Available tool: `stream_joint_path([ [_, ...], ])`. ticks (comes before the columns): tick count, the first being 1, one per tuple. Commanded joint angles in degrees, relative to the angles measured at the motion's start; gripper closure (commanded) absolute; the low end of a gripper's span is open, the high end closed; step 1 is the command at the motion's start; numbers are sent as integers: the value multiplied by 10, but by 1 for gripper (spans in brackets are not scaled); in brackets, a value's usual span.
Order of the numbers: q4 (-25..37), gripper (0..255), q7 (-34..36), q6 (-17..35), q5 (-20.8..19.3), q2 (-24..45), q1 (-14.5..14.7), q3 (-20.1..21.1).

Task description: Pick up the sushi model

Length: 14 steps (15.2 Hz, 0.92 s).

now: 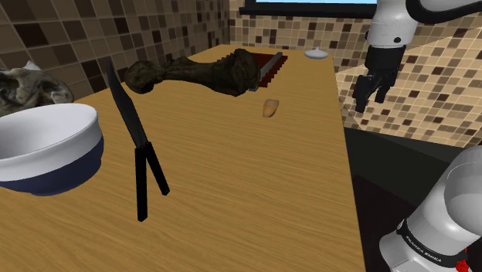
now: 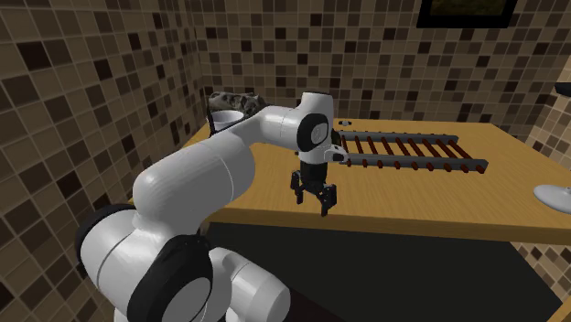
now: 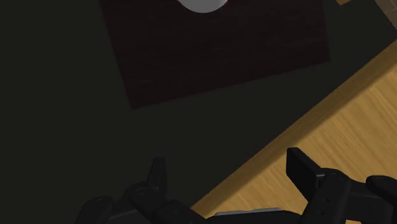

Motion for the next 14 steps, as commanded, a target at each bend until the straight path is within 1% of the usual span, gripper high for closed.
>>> stream_joint_path([
  [1,0,0,0,0,0,0,0,0],
  [5,26,0,96,41,45,60,-4,42],
  [8,55,0,165,71,71,112,-9,70],
  [14,135,0,299,123,101,224,-23,117],
])
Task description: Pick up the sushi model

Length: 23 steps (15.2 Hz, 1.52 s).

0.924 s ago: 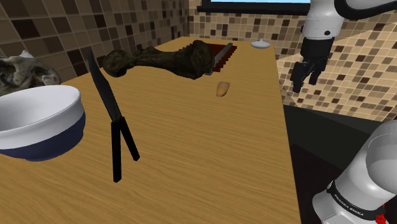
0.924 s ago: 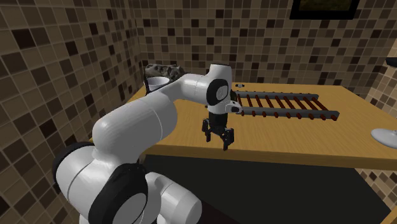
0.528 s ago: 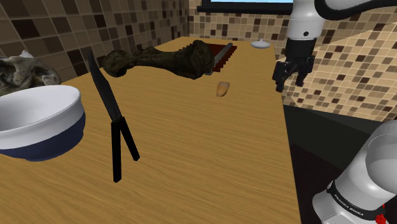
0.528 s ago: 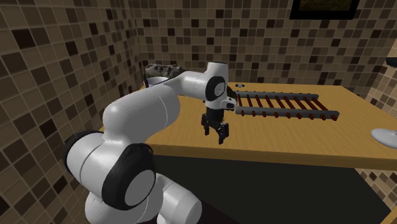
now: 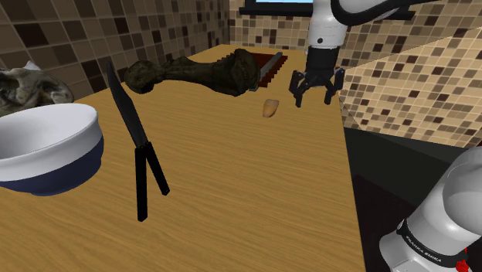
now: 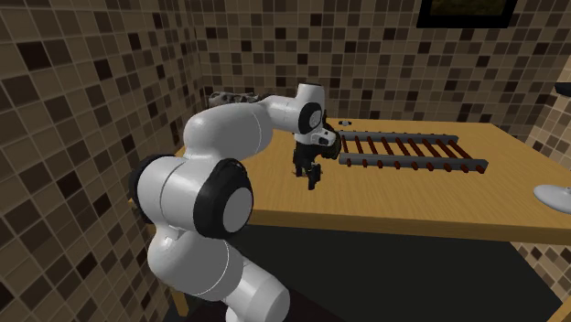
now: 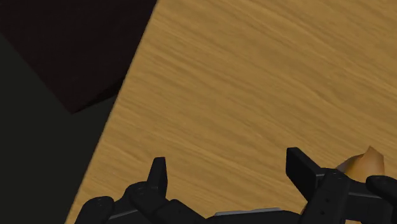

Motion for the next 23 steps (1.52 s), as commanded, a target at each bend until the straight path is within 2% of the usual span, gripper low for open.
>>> stream_joint_path([
  [1,31,0,47,17,6,40,-5,14],
  [9,179,0,213,54,-3,198,-21,50],
  [18,125,0,212,112,-3,203,-20,51],
  [19,125,255,212,112,-3,203,-20,51],
  [23,126,255,212,111,-2,202,-20,51],
])
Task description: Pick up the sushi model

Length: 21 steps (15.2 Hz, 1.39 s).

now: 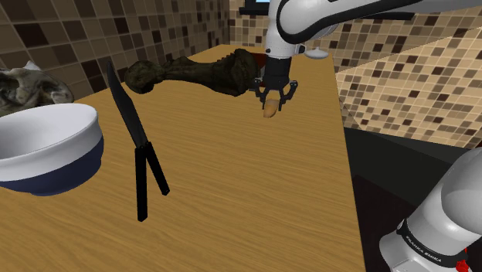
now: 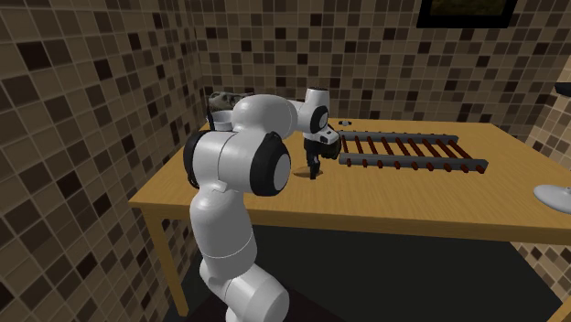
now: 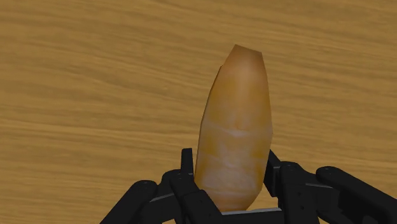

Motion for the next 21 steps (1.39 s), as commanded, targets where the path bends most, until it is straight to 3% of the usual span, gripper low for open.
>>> stream_joint_path([
  [1,-2,255,0,3,1,3,1,2],
  [5,-2,255,-1,4,1,3,1,1],
  [21,114,255,2,-113,0,2,0,-1],
])
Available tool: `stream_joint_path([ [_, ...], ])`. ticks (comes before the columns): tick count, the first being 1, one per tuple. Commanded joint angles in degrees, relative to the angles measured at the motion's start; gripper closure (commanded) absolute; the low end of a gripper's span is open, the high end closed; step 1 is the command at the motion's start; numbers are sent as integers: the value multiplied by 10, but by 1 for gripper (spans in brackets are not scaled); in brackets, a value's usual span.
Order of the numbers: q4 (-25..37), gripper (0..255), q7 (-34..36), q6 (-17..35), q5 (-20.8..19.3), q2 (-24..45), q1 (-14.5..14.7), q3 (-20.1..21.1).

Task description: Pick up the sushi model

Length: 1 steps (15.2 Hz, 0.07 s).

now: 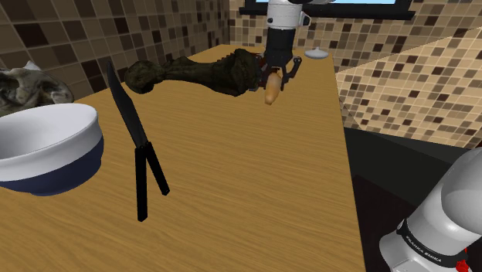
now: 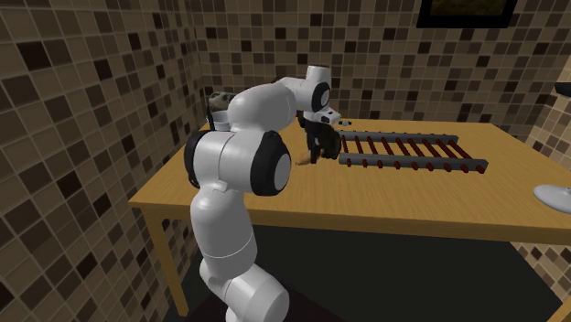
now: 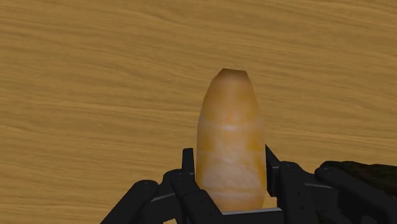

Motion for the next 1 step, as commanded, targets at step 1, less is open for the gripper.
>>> stream_joint_path([
  [1,6,255,1,-6,0,1,0,0],
])
